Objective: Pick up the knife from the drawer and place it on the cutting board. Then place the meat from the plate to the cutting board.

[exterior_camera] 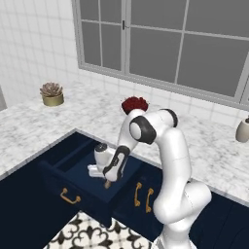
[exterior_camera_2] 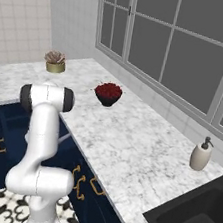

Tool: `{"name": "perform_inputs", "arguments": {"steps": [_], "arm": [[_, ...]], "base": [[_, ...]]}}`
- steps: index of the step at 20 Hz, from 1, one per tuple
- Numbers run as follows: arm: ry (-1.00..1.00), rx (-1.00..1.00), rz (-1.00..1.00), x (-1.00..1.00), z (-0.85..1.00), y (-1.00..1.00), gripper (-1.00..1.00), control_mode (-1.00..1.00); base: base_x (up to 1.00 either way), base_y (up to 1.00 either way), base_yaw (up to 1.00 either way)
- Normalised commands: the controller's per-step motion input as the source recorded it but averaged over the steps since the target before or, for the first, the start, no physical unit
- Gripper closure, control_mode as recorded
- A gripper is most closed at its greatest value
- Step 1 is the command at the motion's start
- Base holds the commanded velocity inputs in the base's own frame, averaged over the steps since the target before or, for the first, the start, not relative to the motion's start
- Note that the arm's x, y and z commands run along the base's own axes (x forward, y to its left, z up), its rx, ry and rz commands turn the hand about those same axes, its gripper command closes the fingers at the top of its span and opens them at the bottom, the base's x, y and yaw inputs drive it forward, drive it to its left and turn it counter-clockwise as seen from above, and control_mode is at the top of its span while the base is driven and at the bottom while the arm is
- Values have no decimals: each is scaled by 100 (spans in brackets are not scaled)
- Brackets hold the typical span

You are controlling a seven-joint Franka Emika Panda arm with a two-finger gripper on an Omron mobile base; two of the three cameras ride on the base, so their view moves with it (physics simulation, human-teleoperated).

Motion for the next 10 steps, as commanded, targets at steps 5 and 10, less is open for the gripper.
{"name": "perform_inputs", "arguments": {"steps": [5, 10], "arm": [[3, 2, 0, -47, -61, 5, 100, -100], [0, 0, 0, -95, -15, 34, 100, -100]], "base": [[0, 0, 0], [0, 0, 0]]}}
